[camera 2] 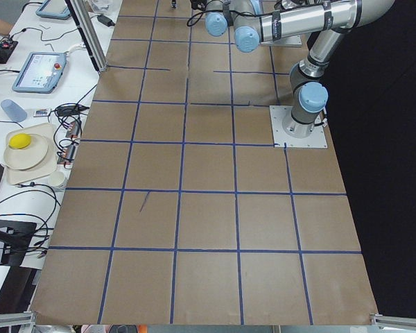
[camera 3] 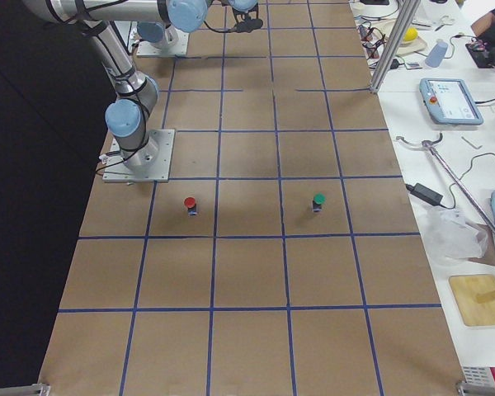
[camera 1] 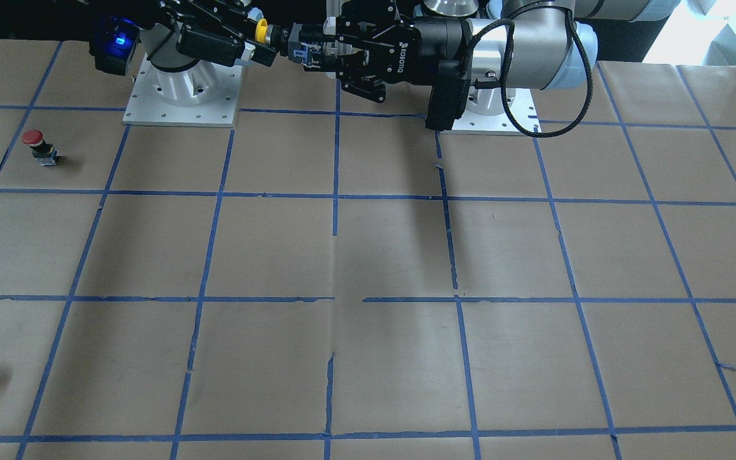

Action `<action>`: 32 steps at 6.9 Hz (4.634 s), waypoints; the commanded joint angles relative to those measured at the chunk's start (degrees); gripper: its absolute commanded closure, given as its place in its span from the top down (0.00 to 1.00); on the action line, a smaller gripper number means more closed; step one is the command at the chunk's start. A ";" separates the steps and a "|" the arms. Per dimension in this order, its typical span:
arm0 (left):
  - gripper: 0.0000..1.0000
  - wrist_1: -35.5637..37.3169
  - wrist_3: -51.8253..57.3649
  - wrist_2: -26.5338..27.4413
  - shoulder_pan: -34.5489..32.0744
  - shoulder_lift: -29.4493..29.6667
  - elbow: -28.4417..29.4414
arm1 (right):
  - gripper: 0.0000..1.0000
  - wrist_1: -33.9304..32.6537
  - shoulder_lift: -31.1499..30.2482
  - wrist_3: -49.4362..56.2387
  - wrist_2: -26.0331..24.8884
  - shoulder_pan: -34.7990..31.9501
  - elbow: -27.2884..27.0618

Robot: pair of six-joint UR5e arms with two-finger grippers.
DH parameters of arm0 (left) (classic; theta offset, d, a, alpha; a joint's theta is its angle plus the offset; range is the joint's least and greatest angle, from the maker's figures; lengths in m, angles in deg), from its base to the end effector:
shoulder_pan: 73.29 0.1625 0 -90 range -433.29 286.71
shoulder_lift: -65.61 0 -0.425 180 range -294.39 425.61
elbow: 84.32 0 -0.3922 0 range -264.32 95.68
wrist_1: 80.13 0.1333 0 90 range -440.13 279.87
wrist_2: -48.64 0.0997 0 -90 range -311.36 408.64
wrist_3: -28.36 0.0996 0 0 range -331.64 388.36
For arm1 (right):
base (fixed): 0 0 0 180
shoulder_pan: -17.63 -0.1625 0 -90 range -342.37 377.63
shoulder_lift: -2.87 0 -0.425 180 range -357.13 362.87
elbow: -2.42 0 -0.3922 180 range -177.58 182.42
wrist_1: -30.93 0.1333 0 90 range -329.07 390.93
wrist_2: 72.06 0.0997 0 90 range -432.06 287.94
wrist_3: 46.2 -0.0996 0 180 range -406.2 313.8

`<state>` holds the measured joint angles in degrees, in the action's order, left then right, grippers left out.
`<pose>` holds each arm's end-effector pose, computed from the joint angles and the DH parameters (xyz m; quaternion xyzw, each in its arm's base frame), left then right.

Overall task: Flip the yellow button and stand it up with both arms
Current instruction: 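Close the right gripper on the yellow cap and open the left gripper, then carry the button with the right gripper toward the far side while the left gripper withdraws, then lower the button upright onto the table with the right gripper and release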

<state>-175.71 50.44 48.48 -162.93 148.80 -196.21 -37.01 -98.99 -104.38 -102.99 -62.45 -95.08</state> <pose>-0.2302 -0.4231 0.4475 -0.0062 -0.7062 0.0113 0.7079 0.1495 -0.4151 0.5292 0.5442 0.6698 0.3213 0.3898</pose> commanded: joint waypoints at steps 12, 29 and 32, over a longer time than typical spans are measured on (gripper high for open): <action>0.74 10.86 -4.68 54.29 7.37 6.18 9.88 | 0.27 -15.24 7.55 64.25 -44.26 11.51 -2.94; 1.00 -0.31 -19.80 94.03 2.63 12.35 29.71 | 0.19 -99.49 19.33 116.56 -52.04 33.67 -35.66; 1.00 0.13 -19.27 91.94 2.36 11.30 30.14 | 0.19 -100.36 19.25 111.10 -52.30 33.85 -39.59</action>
<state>-175.89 31.06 141.95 -160.52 160.24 -166.27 -136.52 -79.64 7.47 -155.28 -28.71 -132.28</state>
